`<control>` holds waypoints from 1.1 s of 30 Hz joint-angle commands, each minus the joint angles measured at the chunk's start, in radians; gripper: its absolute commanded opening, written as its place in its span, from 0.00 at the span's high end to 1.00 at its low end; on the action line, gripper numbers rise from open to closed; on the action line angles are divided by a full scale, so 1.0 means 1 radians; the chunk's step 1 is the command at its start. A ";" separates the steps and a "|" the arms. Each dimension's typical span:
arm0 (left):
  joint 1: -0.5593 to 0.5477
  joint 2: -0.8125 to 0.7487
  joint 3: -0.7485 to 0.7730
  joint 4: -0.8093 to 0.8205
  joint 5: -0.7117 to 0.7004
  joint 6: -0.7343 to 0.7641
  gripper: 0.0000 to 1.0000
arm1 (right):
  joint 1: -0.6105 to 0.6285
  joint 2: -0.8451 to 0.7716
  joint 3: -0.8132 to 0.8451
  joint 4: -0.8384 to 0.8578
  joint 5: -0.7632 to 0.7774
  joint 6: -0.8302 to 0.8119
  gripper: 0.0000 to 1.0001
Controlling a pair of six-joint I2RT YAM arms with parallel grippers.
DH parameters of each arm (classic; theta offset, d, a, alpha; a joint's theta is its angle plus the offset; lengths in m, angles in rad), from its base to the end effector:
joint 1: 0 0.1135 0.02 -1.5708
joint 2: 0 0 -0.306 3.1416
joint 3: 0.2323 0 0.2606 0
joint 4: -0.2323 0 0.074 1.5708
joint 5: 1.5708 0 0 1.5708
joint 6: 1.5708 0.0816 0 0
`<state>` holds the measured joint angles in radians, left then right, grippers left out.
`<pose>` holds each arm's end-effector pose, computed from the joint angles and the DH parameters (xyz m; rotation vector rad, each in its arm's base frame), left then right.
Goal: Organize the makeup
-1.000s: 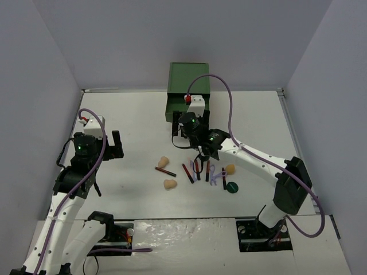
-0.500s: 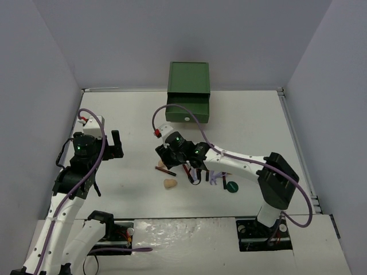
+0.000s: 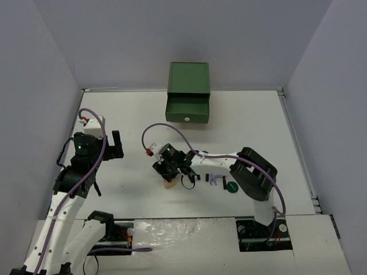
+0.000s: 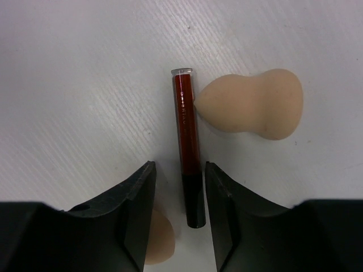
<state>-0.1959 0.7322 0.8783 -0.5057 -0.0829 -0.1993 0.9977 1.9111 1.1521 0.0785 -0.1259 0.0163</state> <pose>0.1778 -0.0284 0.3597 -0.0588 1.9326 -0.1841 0.2451 0.3987 0.1735 -1.1624 2.0267 0.6697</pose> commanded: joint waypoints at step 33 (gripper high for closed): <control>0.004 0.009 0.034 0.047 0.009 -0.018 0.03 | -0.229 -0.207 0.483 -0.175 0.230 -0.480 1.00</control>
<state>-0.1959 0.7345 0.8783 -0.5103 -0.0819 -0.1993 0.8422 1.6775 1.5525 -0.0870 0.0340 -0.3360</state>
